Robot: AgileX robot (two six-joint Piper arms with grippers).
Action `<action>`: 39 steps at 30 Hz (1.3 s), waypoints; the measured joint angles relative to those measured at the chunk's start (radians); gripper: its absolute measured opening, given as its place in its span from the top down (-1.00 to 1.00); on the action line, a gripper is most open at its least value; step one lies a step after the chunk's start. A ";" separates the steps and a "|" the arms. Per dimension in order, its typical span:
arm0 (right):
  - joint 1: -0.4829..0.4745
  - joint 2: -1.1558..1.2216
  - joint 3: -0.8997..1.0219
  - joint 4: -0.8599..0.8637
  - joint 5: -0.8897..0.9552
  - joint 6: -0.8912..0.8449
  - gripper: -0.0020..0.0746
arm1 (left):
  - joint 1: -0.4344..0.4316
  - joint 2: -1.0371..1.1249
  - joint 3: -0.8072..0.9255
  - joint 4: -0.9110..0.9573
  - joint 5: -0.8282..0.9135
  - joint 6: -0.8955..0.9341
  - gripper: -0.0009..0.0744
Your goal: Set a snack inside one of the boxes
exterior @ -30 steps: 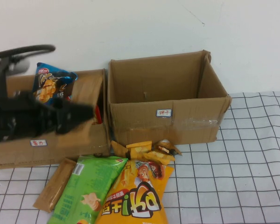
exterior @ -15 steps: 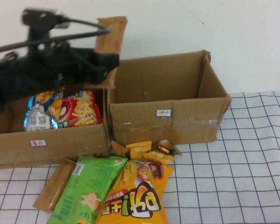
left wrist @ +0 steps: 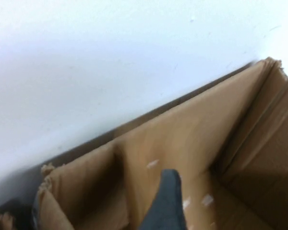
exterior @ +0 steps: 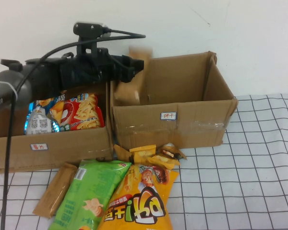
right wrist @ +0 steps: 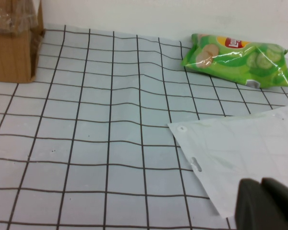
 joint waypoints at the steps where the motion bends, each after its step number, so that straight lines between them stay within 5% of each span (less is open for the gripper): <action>1: 0.000 0.000 0.000 0.000 0.000 0.000 0.95 | 0.000 0.007 -0.008 0.000 0.000 0.000 -0.53; 5: 0.000 0.000 0.000 0.000 0.000 0.000 0.95 | 0.024 -0.024 -0.010 0.016 0.036 -0.012 -0.33; 10: 0.000 0.000 0.000 0.000 0.000 0.000 0.95 | 0.104 -0.176 -0.014 0.301 0.153 -0.198 0.68; 13: 0.000 0.000 0.000 0.000 0.000 0.000 0.95 | 0.151 -0.285 -0.016 0.517 0.243 -0.324 0.89; 20: 0.000 0.000 0.000 0.000 0.000 0.000 0.95 | 0.178 -0.593 0.169 0.798 0.269 -0.495 0.97; 29: 0.000 0.000 0.000 0.000 0.000 0.000 0.95 | 0.178 -1.090 0.621 0.700 0.025 -0.495 0.98; 39: 0.000 0.000 0.000 0.000 0.000 0.000 0.95 | 0.178 -1.550 0.919 0.694 -0.092 -0.489 0.98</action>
